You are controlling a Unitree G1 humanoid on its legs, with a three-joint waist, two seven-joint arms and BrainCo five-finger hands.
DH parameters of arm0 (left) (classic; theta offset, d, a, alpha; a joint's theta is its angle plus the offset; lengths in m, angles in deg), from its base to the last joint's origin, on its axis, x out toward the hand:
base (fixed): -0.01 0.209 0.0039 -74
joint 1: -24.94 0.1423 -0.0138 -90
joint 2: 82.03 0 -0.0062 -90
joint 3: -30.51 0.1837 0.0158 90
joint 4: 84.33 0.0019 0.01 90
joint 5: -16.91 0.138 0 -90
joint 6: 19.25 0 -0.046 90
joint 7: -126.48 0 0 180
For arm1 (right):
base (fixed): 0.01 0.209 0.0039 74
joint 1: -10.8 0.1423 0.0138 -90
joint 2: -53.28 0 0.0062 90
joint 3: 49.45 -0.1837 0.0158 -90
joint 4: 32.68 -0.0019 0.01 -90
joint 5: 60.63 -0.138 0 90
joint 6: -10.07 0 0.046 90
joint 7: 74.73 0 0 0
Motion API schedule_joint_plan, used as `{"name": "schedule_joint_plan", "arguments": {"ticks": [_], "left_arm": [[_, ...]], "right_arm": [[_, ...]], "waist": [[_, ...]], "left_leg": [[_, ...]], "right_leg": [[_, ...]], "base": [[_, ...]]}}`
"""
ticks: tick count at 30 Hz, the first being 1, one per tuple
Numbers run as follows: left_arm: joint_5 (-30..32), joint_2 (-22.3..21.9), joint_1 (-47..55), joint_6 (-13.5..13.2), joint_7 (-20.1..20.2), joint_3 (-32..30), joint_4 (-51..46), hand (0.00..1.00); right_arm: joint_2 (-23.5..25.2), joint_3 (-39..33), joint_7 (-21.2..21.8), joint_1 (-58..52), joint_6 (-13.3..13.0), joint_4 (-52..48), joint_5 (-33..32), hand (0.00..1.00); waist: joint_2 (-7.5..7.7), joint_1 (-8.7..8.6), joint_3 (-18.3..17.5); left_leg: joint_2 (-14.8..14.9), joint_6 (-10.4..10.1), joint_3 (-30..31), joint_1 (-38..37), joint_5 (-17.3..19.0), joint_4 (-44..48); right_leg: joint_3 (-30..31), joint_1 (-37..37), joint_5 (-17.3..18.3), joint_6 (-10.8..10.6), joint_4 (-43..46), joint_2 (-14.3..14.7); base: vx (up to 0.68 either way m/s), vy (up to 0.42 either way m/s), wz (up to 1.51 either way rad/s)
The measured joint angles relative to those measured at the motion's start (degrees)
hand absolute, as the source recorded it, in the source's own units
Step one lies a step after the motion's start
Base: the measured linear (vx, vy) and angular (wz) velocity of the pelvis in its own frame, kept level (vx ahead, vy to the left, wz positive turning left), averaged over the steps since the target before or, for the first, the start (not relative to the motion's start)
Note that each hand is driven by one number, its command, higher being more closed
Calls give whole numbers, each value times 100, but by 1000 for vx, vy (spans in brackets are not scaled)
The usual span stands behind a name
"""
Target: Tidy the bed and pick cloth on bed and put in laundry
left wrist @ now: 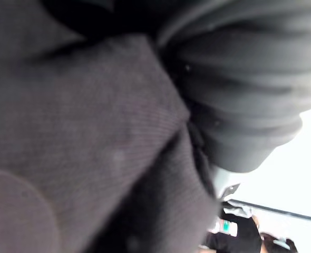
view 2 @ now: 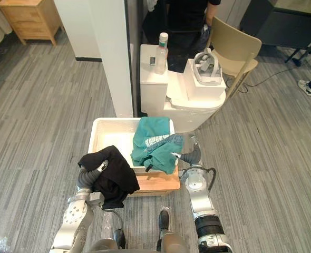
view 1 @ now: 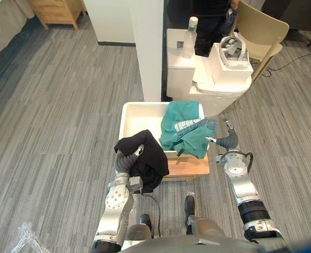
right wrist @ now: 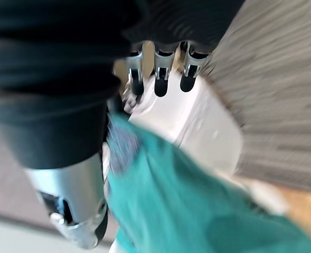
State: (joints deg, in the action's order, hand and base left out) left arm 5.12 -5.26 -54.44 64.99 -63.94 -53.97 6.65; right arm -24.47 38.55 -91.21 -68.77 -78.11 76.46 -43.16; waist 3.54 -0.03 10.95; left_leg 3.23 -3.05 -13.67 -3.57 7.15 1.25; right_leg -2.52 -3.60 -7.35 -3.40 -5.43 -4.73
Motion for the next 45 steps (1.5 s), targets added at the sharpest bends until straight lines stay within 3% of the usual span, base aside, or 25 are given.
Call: {"name": "schedule_joint_plan", "arguments": {"ticks": [9, 14, 20, 28, 33, 41, 45], "left_arm": [[1, 2, 22, -11, 4, -113, -288, 100], [-12, 21, 10, -136, -12, -178, -666, 100], [-343, 114, -336, -377, -262, -634, -939, 100], [-196, 475, -1407, -481, -883, -1090, -901, 100], [215, 965, -2323, -568, -1270, -1218, -249, 100], [688, 1425, -3108, -561, -1498, -1223, 201, 100], [921, 1589, -3339, -372, -1490, -1160, 678, 100]], "right_arm": [[-145, -134, -81, -202, 73, -30, 863, 0], [-159, -443, -170, -597, 99, -25, 868, 0], [-154, -593, -170, -1126, 107, 145, 854, 0], [-155, -646, -150, -1435, 106, 655, 739, 0], [-145, -630, -151, -1590, 100, 951, 733, 0], [-116, -512, -154, -1818, 95, 1125, 627, 0], [7, -403, -154, -1925, 34, 1131, 611, 0]], "waist": [[22, -66, -14], [28, -76, -18], [26, -233, -29], [14, -349, -216], [19, -392, -357], [41, -457, -430], [42, -562, -494]], "left_leg": [[56, -5, -30, -14, 9, 12], [52, -6, -35, -25, 9, 17], [53, -6, -78, -37, 10, 46], [59, -6, -137, -43, 29, 92], [54, -1, -133, -44, 15, 91], [45, -5, -130, -46, 5, 85], [43, -6, -145, -47, 4, 84]], "right_leg": [[23, -4, -1, 0, 0, 61], [26, -4, -1, 0, 0, 61], [70, -3, -10, 5, -1, 64], [153, -2, -53, 15, -2, 73], [150, 1, -71, 25, -3, 66], [146, 1, -79, 32, -7, 57], [151, -6, -88, 42, -9, 57]], "base": [[-3, -8, -2], [0, 0, 0], [-10, -5, -2], [-36, -15, -5], [-20, -9, 0], [0, 0, 0], [0, 0, 0]]}}
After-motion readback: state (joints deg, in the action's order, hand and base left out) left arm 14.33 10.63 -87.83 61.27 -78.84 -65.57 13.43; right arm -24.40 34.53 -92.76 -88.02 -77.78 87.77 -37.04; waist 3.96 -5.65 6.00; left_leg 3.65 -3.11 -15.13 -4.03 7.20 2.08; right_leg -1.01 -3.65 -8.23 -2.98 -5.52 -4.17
